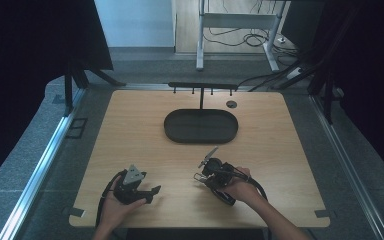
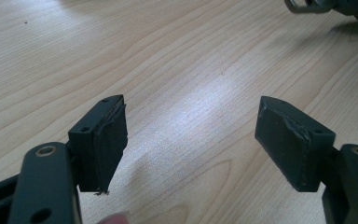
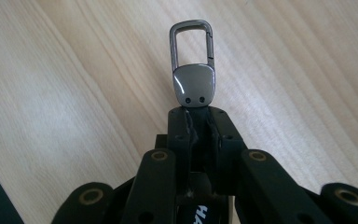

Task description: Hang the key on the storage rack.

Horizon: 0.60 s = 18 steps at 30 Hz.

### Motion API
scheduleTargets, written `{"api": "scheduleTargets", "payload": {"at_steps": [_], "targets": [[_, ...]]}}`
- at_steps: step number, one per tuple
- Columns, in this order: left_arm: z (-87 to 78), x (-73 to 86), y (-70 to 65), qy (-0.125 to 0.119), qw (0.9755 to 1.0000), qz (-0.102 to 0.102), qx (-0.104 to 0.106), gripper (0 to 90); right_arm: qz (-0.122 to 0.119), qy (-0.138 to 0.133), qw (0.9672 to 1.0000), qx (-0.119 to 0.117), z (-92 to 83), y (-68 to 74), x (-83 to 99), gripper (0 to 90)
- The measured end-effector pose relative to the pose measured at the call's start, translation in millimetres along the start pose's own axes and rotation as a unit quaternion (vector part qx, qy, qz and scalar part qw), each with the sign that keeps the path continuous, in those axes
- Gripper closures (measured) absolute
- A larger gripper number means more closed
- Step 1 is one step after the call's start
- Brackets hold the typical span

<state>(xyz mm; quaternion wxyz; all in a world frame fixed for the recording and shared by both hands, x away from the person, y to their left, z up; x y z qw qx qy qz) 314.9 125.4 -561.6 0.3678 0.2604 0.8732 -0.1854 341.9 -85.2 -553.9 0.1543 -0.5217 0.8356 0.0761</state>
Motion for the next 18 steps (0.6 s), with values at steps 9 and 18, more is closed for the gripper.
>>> {"api": "scheduleTargets", "payload": {"at_steps": [9,18], "targets": [[0.2,0.1,-0.2,0.001,1.0,0.0,0.0,25.6,0.004,-0.02,0.9998,0.001,-11.1,-3.0,-4.3,80.9],[0.4,0.0,-0.2,0.001,1.0,0.0,0.0,25.6,0.006,-0.059,0.9981,0.018,-33.1,-8.2,-17.0,80.9]]}}
Point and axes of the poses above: each handheld gripper's, and its own axes: z roughly forward along the jaws, x roughly out of its underside, y roughly to its left, the point moved 10 cm from there along z, roughly forward along the jaws, and after that the axes turned 6 degrees about -z, right-handed, at the moved point
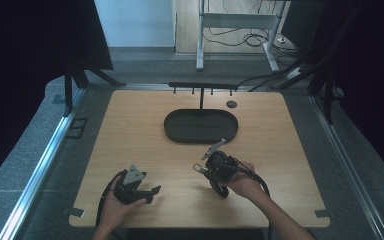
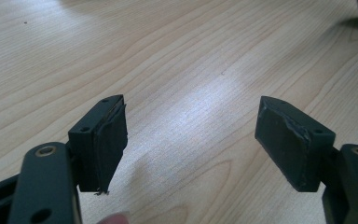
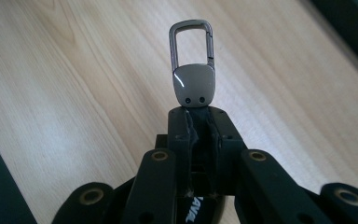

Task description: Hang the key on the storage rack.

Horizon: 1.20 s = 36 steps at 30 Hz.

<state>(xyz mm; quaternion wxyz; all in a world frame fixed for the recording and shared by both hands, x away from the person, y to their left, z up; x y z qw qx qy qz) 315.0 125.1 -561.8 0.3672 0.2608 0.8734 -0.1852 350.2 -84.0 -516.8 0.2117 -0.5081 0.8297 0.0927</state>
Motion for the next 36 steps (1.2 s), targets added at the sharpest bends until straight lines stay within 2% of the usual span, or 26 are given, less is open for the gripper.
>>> {"api": "scheduleTargets", "payload": {"at_steps": [15,25,36], "targets": [[1.0,0.5,0.0,0.001,1.0,-0.001,0.0,25.6,0.007,-0.051,0.9984,0.023,-28.6,-13.7,-15.7,81.0],[1.9,0.8,-0.9,0.002,1.0,0.0,0.001,25.6,0.011,-0.053,0.9981,0.03,-37.0,-21.3,-14.5,81.0],[2.8,1.3,-1.0,0.003,1.0,-0.001,0.002,25.6,0.025,-0.072,0.996,0.048,-47.8,-37.3,-15.7,81.0]]}}
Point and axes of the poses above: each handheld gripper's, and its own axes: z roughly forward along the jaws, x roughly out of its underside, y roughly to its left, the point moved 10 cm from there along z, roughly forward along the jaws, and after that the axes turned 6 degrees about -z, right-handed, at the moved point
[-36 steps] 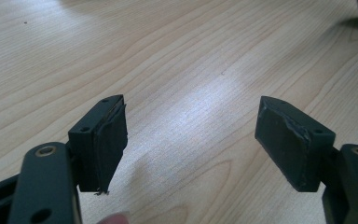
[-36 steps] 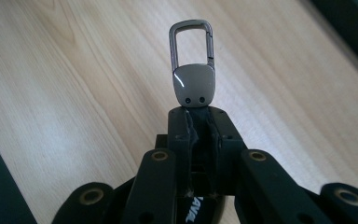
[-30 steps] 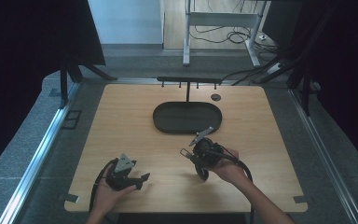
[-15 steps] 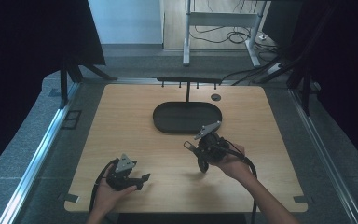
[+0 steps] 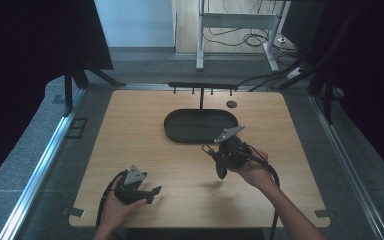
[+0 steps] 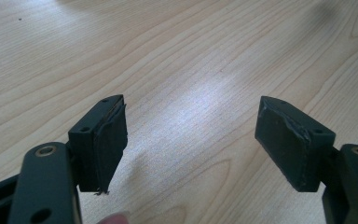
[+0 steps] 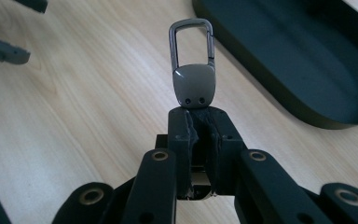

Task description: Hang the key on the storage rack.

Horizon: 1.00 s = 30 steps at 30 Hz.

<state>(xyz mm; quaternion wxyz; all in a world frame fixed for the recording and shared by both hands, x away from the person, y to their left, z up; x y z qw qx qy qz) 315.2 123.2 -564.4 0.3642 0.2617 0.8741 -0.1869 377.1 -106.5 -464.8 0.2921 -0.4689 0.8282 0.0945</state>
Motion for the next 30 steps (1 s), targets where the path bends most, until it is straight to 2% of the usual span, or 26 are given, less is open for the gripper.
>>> {"api": "scheduleTargets", "payload": {"at_steps": [18,30], "targets": [[2.1,1.6,-0.3,0.005,1.0,0.001,0.0,25.6,0.044,-0.02,0.9985,0.026,-7.4,-38.6,6.0,80.9],[2.3,1.9,0.5,0.005,1.0,-0.001,0.0,25.6,0.069,-0.026,0.9964,0.042,-7.4,-64.8,0.7,81.0]]}}
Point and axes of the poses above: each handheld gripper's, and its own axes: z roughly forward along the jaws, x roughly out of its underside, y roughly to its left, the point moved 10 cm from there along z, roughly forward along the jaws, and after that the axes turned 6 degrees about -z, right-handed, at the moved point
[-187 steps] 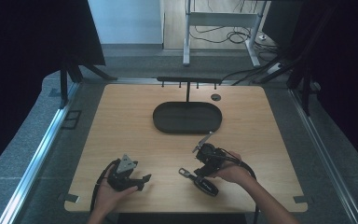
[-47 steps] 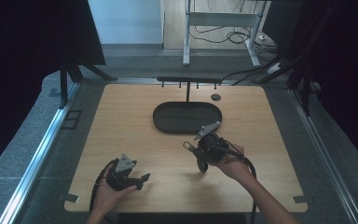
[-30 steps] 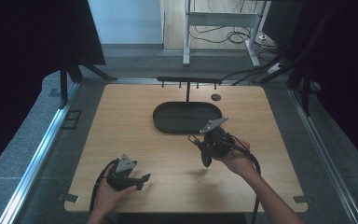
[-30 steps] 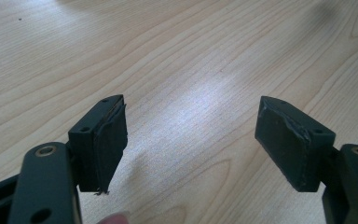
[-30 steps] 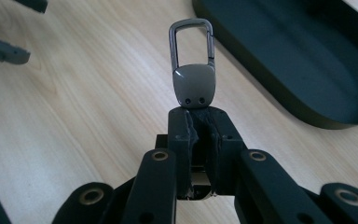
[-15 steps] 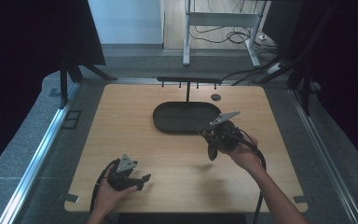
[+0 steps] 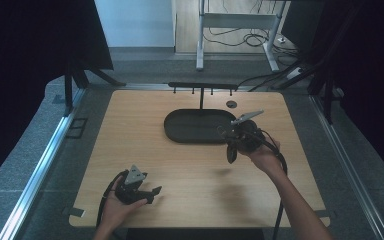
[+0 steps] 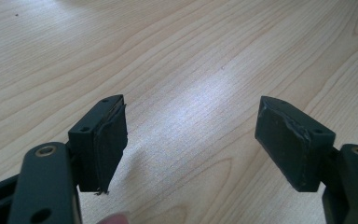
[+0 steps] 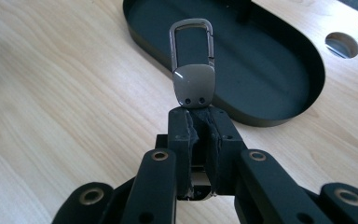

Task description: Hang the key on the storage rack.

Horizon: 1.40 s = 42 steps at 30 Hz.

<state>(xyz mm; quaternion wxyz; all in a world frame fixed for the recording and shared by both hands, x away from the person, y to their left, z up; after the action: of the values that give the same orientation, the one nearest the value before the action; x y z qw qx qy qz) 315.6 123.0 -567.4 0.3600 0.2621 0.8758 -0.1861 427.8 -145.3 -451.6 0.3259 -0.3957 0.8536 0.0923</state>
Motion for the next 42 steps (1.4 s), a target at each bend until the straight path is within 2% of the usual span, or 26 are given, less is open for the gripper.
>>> {"api": "scheduleTargets", "payload": {"at_steps": [12,27,42], "targets": [[0.4,0.6,0.0,0.002,1.0,-0.001,0.001,25.6,0.022,-0.011,0.9995,0.018,1.8,-22.1,-11.9,81.0],[1.3,1.4,0.3,0.005,1.0,0.0,0.0,25.6,0.043,-0.013,0.9986,0.03,5.3,-41.9,-16.1,80.9],[1.6,2.2,2.1,0.006,1.0,-0.001,0.001,25.6,0.063,-0.026,0.9965,0.048,11.6,-59.6,-35.5,80.9]]}}
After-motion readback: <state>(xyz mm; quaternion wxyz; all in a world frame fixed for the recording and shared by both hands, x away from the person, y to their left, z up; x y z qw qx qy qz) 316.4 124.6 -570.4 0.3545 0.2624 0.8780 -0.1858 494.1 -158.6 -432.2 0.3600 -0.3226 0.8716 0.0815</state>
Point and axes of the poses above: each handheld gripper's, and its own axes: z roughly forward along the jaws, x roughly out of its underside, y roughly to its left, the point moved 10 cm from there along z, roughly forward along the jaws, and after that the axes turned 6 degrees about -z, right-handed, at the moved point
